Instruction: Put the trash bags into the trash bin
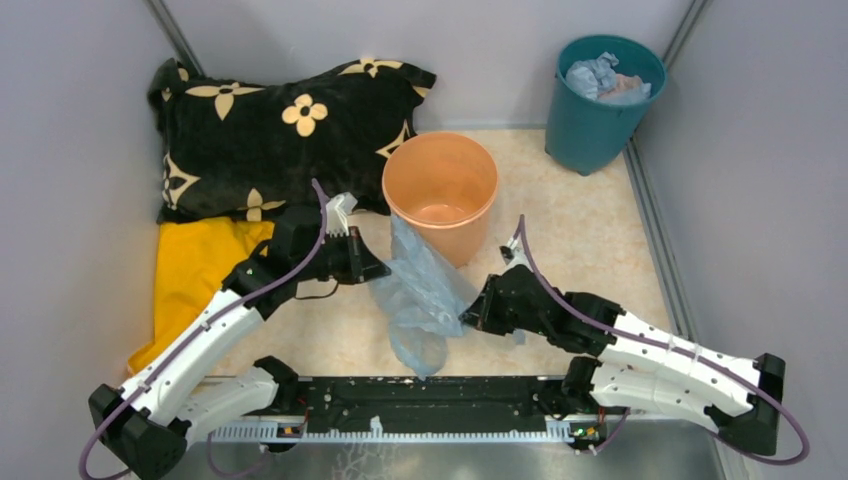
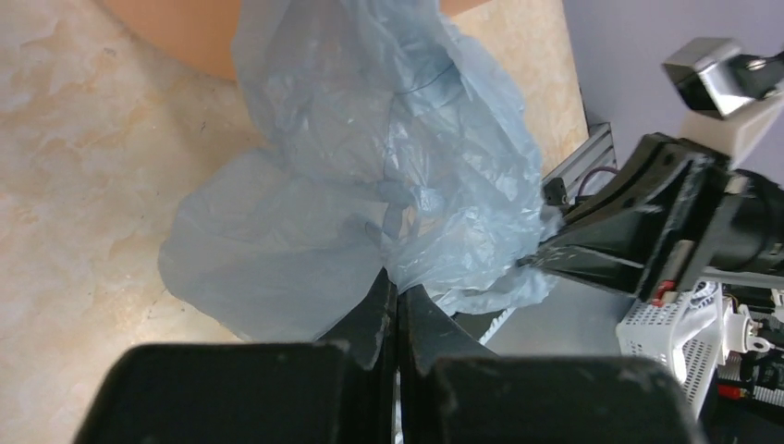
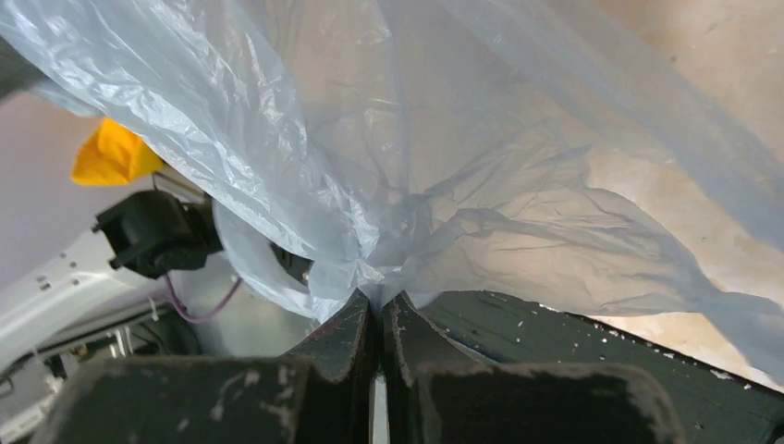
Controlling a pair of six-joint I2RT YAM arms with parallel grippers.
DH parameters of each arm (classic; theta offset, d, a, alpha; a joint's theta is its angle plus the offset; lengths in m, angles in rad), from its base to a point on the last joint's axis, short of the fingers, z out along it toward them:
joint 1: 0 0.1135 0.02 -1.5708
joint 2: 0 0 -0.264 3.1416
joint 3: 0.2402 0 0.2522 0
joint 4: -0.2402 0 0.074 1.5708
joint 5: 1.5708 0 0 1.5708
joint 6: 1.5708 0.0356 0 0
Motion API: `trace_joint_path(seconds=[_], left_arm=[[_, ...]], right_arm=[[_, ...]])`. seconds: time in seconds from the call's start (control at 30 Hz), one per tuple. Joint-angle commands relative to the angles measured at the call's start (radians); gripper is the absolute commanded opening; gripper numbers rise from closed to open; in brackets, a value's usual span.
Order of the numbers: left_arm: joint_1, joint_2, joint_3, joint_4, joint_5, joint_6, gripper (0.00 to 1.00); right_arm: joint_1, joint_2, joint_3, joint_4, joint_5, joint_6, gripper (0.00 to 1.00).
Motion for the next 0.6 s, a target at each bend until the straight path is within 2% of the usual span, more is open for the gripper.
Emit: trace_joint_path(seconds=[0.0,0.03,0.07,0.1,0.2,0.27,0.37,0.5,0.57], left_arm=[[0.001,-0.003,0.068,-0.007,-0.010,-0.015,0.00],[0.000,-0.003,0.075,-0.009,-0.009,-0.015,0.00],[0.001,-0.004,0.082,-0.014,-0.007,-0.014,0.00],[0.001,-0.003,0.090,-0.021,-0.006,-0.012,0.00],[0.001,-0.008,0.102,-0.028,0.016,-0.012,0.00],[0.001,-0.015,0.109,-0.020,0.039,-0.025,0.00],[0.000,-0.024,0.125,-0.002,0.069,-0.050,0.00],[0.001,-0.015,0.158,0.024,0.093,-0.083,0.00],[0.001,-0.009,0.171,0.037,0.084,-0.099,0.00]], right_arm=[[-0.010,0.032,0.037,0.042,-0.089,-0.082,0.01],[-0.010,0.028,0.048,0.027,-0.089,-0.093,0.09],[-0.010,0.020,0.063,0.008,-0.091,-0.104,0.26],[-0.010,0.008,0.078,-0.014,-0.091,-0.121,0.38],[-0.010,-0.064,0.136,-0.093,-0.060,-0.173,0.60],[-0.010,-0.102,0.176,-0.141,-0.036,-0.219,0.63],[-0.010,-0.117,0.215,-0.158,-0.036,-0.301,0.60],[-0.003,-0.039,0.238,-0.091,-0.139,-0.323,0.58],[0.026,0.019,0.275,-0.112,-0.124,-0.305,0.58]])
